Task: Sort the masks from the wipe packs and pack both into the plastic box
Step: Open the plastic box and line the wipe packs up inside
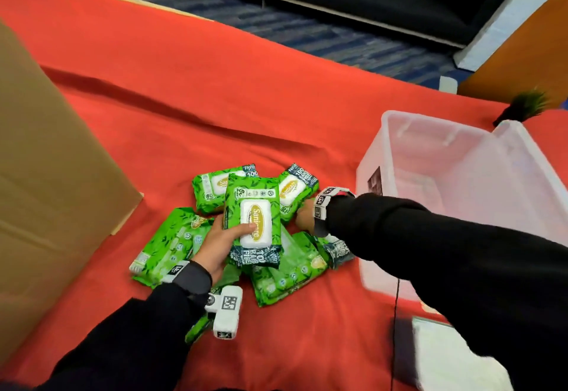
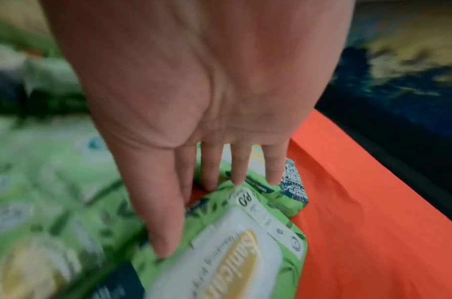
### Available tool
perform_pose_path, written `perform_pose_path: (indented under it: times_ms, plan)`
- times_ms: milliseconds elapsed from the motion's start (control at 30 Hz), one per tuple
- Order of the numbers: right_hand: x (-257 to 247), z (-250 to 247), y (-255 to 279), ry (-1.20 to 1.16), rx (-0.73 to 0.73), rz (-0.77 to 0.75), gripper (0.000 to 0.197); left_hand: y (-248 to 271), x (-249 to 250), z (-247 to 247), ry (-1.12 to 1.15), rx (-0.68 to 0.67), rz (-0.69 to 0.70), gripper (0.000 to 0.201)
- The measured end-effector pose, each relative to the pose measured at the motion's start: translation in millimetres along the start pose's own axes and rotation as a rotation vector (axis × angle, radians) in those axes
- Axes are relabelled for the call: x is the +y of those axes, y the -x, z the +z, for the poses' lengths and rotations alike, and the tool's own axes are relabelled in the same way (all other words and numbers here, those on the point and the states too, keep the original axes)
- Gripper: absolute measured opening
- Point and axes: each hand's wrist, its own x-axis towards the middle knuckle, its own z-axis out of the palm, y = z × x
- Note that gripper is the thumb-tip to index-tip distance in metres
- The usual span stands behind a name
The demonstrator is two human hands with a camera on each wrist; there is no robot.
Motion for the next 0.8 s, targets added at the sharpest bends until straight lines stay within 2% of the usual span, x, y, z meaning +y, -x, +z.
perform_pose_path:
  times_ms: [67, 133, 200, 267, 333, 400, 433, 500, 567, 633, 700, 800]
  plan:
    - [5.3, 5.4, -12.8, 0.171, -0.050, -0.085, 0.064, -4.2, -5.6, -5.2, 0.028, 0.001, -0.021, 0.065]
    - [8.3, 18.5, -29.0, 0.370, 0.017, -0.174, 0.082, -11.1, -10.8, -11.3, 0.043, -0.009, -0.016, 0.080]
    - [13.0, 28.2, -43.9, 0.575, 0.114, -0.213, 0.069, -16.7, -13.0, -14.7, 0.067, -0.024, -0.033, 0.085]
    - [16.2, 33.7, -51.0, 0.746, 0.106, -0.195, 0.053, -20.4, -13.6, -15.3, 0.056, -0.042, -0.042, 0.086]
    - [18.7, 34.8, -57.6, 0.917, 0.165, -0.229, 0.045, -26.4, -14.4, -16.3, 0.046, -0.032, -0.040, 0.085]
    - [24.9, 41.1, -65.3, 0.929, 0.138, -0.211, 0.030, -30.8, -13.6, -15.0, 0.068, -0.032, -0.044, 0.083]
    - [28.7, 44.6, -69.4, 0.894, 0.226, -0.248, 0.026, -32.1, -11.9, -13.8, 0.079, -0.031, -0.047, 0.080]
    - [30.3, 41.9, -65.8, 0.850, 0.279, -0.328, 0.024, -36.0, -10.4, -12.9, 0.090, -0.012, -0.047, 0.067]
    - [29.3, 28.3, -53.1, 0.894, 0.168, -0.398, 0.020, -37.6, -6.5, -12.9, 0.096, -0.005, -0.044, 0.058]
    - [31.8, 14.2, -43.4, 0.865, 0.067, -0.426, 0.022, -41.1, -7.5, -14.5, 0.104, -0.003, -0.055, 0.064]
    - [37.6, 3.6, -36.6, 0.800, 0.054, -0.418, 0.023, -42.5, -6.0, -15.5, 0.117, 0.008, -0.074, 0.071]
    - [36.8, -7.3, -22.3, 0.809, 0.101, -0.427, 0.019, -39.3, 2.8, -7.5, 0.131, 0.015, -0.082, 0.053]
